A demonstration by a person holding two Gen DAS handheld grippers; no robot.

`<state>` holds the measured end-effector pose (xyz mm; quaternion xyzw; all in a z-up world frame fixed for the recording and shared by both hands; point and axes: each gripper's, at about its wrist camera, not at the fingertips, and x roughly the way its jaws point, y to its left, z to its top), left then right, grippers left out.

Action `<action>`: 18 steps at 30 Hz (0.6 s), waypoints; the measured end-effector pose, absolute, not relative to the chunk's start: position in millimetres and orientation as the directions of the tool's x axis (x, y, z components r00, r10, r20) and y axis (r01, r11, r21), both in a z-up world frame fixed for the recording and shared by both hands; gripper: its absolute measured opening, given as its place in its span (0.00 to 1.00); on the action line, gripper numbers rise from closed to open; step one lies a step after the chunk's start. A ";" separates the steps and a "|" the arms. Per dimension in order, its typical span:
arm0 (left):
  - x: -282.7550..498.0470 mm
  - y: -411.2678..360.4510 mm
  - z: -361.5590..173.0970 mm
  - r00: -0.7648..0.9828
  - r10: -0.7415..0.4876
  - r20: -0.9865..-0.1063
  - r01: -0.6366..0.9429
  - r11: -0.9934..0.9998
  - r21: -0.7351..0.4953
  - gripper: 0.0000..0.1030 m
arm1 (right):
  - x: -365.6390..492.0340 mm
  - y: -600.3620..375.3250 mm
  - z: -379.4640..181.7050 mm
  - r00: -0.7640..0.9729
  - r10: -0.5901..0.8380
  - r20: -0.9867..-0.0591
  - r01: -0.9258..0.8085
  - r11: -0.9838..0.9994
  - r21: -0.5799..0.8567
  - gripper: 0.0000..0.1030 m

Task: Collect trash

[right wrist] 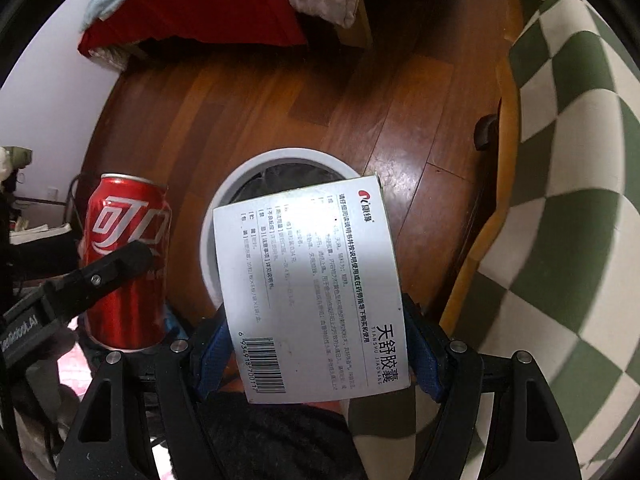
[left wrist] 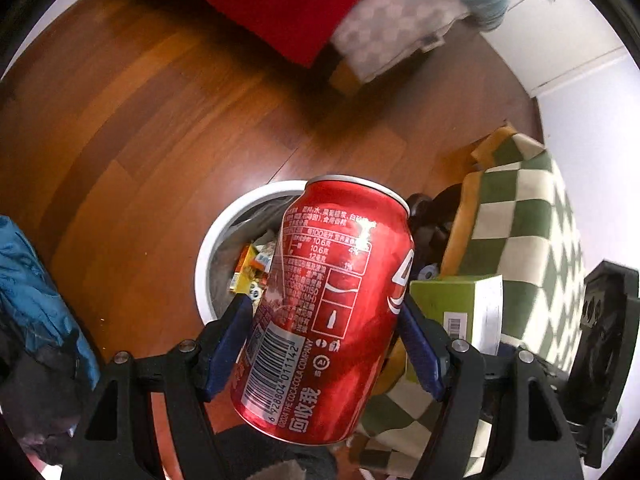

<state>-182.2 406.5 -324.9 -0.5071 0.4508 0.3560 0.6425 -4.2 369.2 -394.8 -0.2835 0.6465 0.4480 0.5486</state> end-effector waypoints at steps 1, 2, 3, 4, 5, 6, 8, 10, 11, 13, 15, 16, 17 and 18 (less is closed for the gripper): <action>-183.6 407.7 -328.0 0.328 0.001 -0.945 -0.919 0.229 -0.319 0.76 | -5.5 373.7 -398.6 -0.239 0.119 -0.964 -0.860 0.436 0.267 0.77; -185.1 408.9 -330.5 0.326 -0.001 -0.945 -0.921 0.227 -0.318 0.82 | -5.1 377.3 -403.4 -0.242 0.111 -0.964 -0.860 0.436 0.266 0.77; -188.9 409.5 -331.6 0.326 -0.002 -0.945 -0.922 0.221 -0.318 0.93 | -4.4 377.6 -407.1 -0.247 0.104 -0.964 -0.858 0.438 0.267 0.78; -191.7 409.0 -331.9 0.321 0.002 -0.947 -0.925 0.216 -0.313 0.96 | -3.8 381.8 -412.6 -0.259 0.100 -0.961 -0.857 0.435 0.276 0.79; -196.2 409.7 -332.1 0.317 0.004 -0.948 -0.926 0.215 -0.309 0.96 | -4.1 384.5 -415.0 -0.265 0.096 -0.959 -0.858 0.430 0.280 0.84; -199.5 409.6 -332.2 0.304 0.009 -0.953 -0.931 0.215 -0.295 0.96 | -7.2 388.2 -419.6 -0.268 0.092 -0.959 -0.860 0.427 0.281 0.90; -205.2 409.1 -330.0 0.281 0.030 -0.959 -0.941 0.206 -0.269 0.96 | -9.4 386.3 -421.3 -0.275 0.093 -0.957 -0.856 0.430 0.288 1.00; -212.6 405.0 -322.9 0.245 0.070 -0.967 -0.953 0.198 -0.227 0.96 | -10.3 382.7 -419.2 -0.276 0.102 -0.956 -0.855 0.428 0.293 1.00; -216.2 400.0 -316.1 0.213 0.107 -0.971 -0.961 0.200 -0.189 0.96 | -11.1 380.5 -416.8 -0.269 0.102 -0.958 -0.860 0.423 0.287 1.00; -221.4 393.6 -306.3 0.164 0.163 -0.973 -0.971 0.199 -0.130 0.96 | -12.3 375.9 -412.2 -0.246 0.099 -0.964 -0.873 0.411 0.265 1.00; -228.4 384.1 -295.1 0.132 0.202 -0.971 -0.977 0.194 -0.092 0.96 | -11.0 369.2 -402.5 -0.227 0.103 -0.968 -0.884 0.396 0.249 1.00; -231.5 378.6 -289.1 0.121 0.219 -0.968 -0.978 0.191 -0.079 0.96 | -11.6 364.8 -395.9 -0.211 0.107 -0.972 -0.891 0.388 0.236 1.00; -234.5 372.6 -283.1 0.113 0.233 -0.966 -0.980 0.188 -0.069 0.96 | -13.4 358.6 -386.4 -0.200 0.115 -0.973 -0.899 0.374 0.229 1.00; -237.5 367.7 -278.7 0.108 0.240 -0.965 -0.980 0.188 -0.063 0.96 | -14.7 352.8 -378.8 -0.191 0.121 -0.974 -0.905 0.362 0.222 1.00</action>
